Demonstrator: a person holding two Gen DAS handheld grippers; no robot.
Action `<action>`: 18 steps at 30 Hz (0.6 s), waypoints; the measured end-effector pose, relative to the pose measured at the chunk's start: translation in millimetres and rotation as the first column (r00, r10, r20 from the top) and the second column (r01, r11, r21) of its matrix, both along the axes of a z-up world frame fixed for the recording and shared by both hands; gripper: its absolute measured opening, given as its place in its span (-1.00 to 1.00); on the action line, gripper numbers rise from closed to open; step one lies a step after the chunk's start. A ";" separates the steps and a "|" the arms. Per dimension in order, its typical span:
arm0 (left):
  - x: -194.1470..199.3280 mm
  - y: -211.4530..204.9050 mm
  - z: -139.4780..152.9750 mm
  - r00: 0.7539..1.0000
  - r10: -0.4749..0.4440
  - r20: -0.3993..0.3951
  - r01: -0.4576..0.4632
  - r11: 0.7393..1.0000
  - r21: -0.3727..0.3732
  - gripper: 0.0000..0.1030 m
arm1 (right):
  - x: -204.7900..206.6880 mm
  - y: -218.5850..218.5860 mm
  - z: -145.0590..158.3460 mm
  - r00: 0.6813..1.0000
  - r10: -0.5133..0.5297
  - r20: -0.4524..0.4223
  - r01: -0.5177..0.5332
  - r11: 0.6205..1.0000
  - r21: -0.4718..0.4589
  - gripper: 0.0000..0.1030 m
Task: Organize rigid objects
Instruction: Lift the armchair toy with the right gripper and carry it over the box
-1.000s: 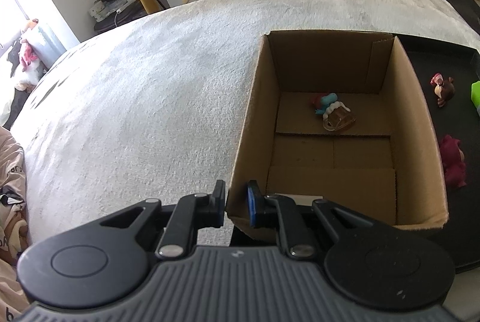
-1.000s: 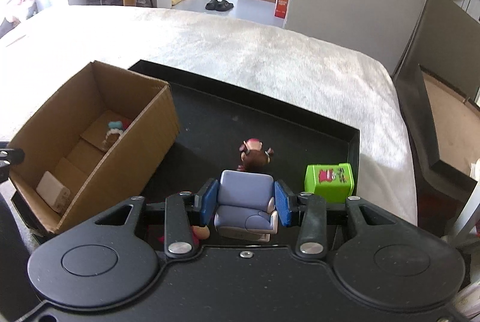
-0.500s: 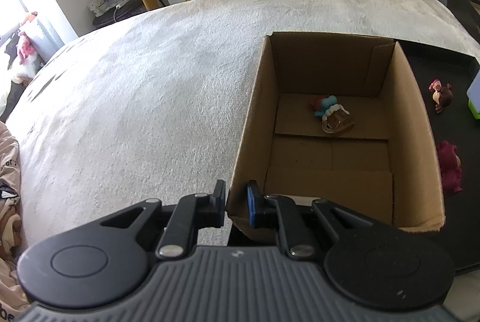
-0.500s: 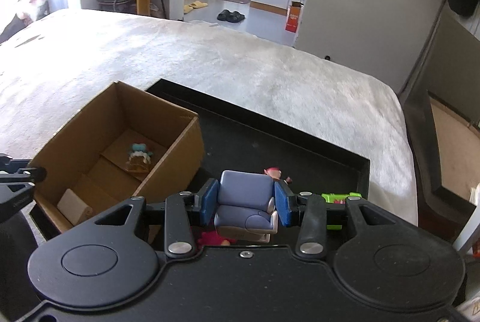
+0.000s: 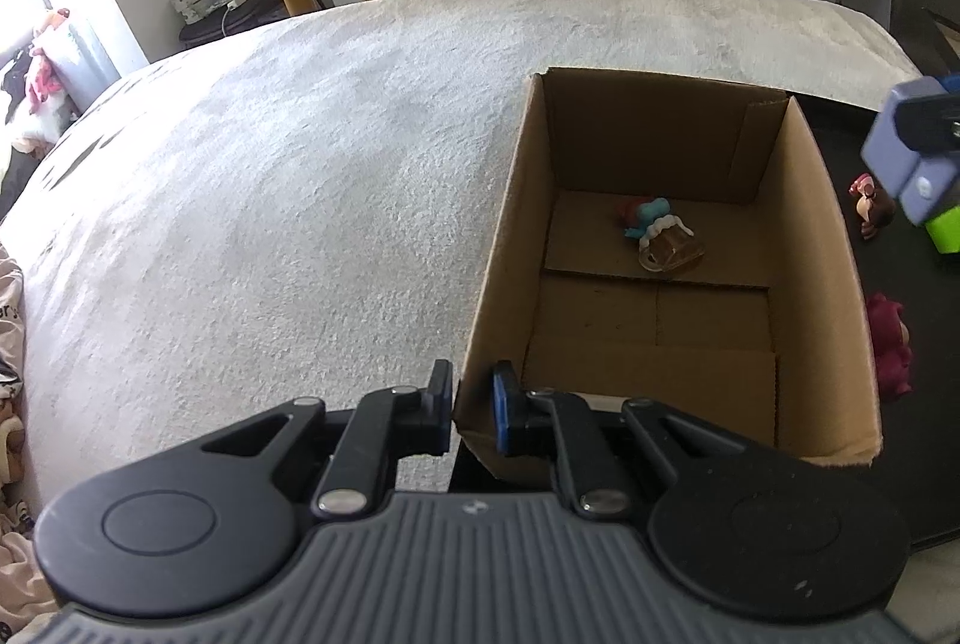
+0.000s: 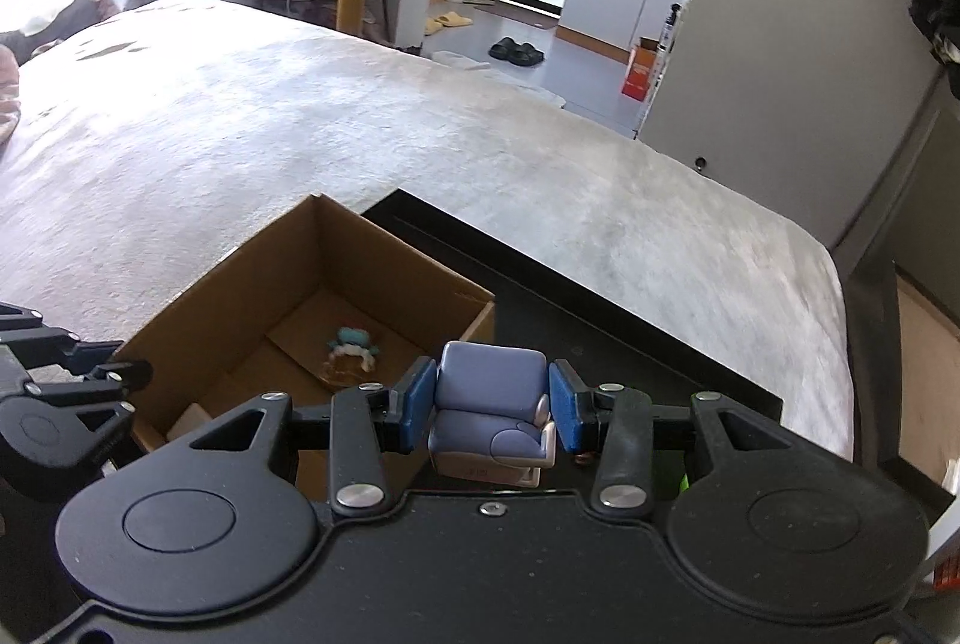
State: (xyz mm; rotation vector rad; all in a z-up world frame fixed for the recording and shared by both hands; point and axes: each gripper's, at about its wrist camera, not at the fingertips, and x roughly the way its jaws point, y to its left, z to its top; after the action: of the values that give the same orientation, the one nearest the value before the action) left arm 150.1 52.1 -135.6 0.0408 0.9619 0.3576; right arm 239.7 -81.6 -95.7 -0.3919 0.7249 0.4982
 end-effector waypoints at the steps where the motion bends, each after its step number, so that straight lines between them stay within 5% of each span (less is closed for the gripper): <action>1: -0.1 1.0 0.1 1.000 0.001 0.001 -0.001 1.000 -0.006 -0.77 | 0.1 3.4 0.2 1.000 0.005 -0.001 -0.005 1.000 -0.003 -0.21; 18: -5.3 8.9 2.6 1.000 0.004 0.023 -0.002 0.998 -0.062 -0.79 | -8.1 51.6 -0.5 0.992 0.128 0.012 -0.126 0.987 -0.098 -0.21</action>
State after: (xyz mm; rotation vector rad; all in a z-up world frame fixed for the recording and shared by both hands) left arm 144.8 61.0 -133.0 -0.0209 0.9495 0.3305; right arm 231.6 -30.0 -96.1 -0.5351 0.7111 0.5806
